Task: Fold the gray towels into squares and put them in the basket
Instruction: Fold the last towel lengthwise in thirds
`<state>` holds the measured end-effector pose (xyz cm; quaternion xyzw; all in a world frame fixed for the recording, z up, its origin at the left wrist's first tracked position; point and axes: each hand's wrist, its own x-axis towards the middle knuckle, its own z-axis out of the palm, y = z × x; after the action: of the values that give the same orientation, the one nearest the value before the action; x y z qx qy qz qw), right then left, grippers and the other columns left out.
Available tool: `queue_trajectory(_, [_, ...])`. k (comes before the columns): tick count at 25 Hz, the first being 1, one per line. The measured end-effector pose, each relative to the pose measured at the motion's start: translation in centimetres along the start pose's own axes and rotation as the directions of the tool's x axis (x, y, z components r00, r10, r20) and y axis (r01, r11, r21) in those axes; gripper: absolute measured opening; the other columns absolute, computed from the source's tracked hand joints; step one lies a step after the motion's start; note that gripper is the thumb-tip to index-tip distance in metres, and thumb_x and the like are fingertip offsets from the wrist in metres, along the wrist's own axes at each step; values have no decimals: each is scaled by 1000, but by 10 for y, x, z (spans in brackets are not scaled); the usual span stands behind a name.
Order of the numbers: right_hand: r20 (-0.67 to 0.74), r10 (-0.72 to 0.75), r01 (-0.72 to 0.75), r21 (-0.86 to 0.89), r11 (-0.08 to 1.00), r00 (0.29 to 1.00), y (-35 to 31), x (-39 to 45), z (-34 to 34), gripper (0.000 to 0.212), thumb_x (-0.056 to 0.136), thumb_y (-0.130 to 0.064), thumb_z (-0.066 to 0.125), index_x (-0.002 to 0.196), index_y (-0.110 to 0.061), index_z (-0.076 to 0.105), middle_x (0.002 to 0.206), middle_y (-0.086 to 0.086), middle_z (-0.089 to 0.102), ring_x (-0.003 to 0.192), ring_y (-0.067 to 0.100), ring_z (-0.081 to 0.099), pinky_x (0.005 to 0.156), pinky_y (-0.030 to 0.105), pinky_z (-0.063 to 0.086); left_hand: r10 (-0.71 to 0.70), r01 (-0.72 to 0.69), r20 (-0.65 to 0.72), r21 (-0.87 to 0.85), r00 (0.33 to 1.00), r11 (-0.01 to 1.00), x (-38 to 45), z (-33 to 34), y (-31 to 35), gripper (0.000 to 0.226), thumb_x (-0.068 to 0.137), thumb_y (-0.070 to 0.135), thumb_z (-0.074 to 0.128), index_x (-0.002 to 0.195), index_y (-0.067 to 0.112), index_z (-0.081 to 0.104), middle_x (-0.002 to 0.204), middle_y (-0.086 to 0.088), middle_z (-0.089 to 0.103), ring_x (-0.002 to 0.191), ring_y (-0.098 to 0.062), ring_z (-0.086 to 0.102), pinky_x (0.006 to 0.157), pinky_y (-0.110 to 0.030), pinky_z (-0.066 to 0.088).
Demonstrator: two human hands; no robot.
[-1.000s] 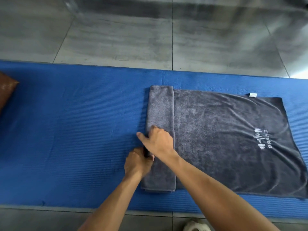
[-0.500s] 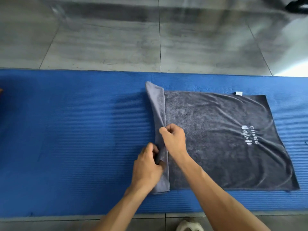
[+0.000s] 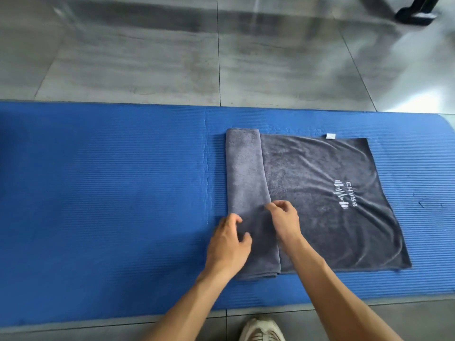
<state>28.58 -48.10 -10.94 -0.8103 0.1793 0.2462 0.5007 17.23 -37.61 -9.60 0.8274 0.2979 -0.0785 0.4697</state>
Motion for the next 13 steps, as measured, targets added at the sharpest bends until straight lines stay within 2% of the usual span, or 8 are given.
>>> queue_trajectory(2, [-10, -24, 23, -84, 996, 1000, 13, -5, -6, 21, 88, -22, 65, 107, -18, 57, 93, -12, 60, 89, 10, 59, 77, 27, 46, -128, 128, -15, 42, 992, 991, 2, -4, -14, 31, 89, 27, 58, 118, 24, 47, 116, 4, 54, 107, -17, 54, 89, -32, 44])
queue_trajectory(5, [25, -91, 94, -251, 963, 996, 30, -15, -5, 26, 82, -24, 68, 103, -21, 54, 93, -10, 64, 93, 16, 63, 87, 36, 51, -233, 233, 22, -12, 972, 972, 6, -7, -22, 38, 90, 27, 60, 125, 22, 46, 116, 4, 53, 98, -14, 52, 87, -28, 43])
queue_trajectory(8, [134, 96, -77, -136, 988, 986, 30, -24, -11, 22, 81, -20, 73, 101, -14, 64, 94, 0, 72, 89, 20, 69, 81, 38, 56, -315, 327, 91, -169, 945, 930, 12, -6, -17, 42, 89, 29, 62, 127, 23, 45, 101, 8, 55, 92, -12, 56, 80, -26, 46])
queue_trajectory(10, [296, 230, -228, -42, 973, 927, 30, -29, -21, 20, 82, -12, 71, 102, -9, 72, 94, 7, 77, 90, 27, 72, 85, 44, 59, -364, 386, 128, -260, 922, 885, 13, -4, -13, 34, 89, 28, 63, 119, 25, 46, 95, 9, 56, 85, -7, 56, 70, -23, 45])
queue_trajectory(11, [370, 270, -289, -5, 957, 889, 31, -31, -26, 21, 83, -7, 68, 103, -7, 73, 96, 11, 77, 94, 31, 72, 90, 49, 57, -385, 403, 121, -280, 915, 871, 13, -2, -12, 28, 89, 27, 63, 112, 24, 48, 97, 8, 58, 83, -6, 56, 70, -24, 46])
queue_trajectory(13, [469, 274, -344, 69, 936, 840, 37, -34, -30, 25, 83, 1, 63, 106, -5, 73, 102, 15, 75, 100, 35, 70, 95, 51, 54, -403, 412, 91, -266, 911, 872, 13, 3, -11, 18, 88, 30, 63, 102, 21, 56, 101, 5, 64, 85, -9, 59, 78, -30, 51])
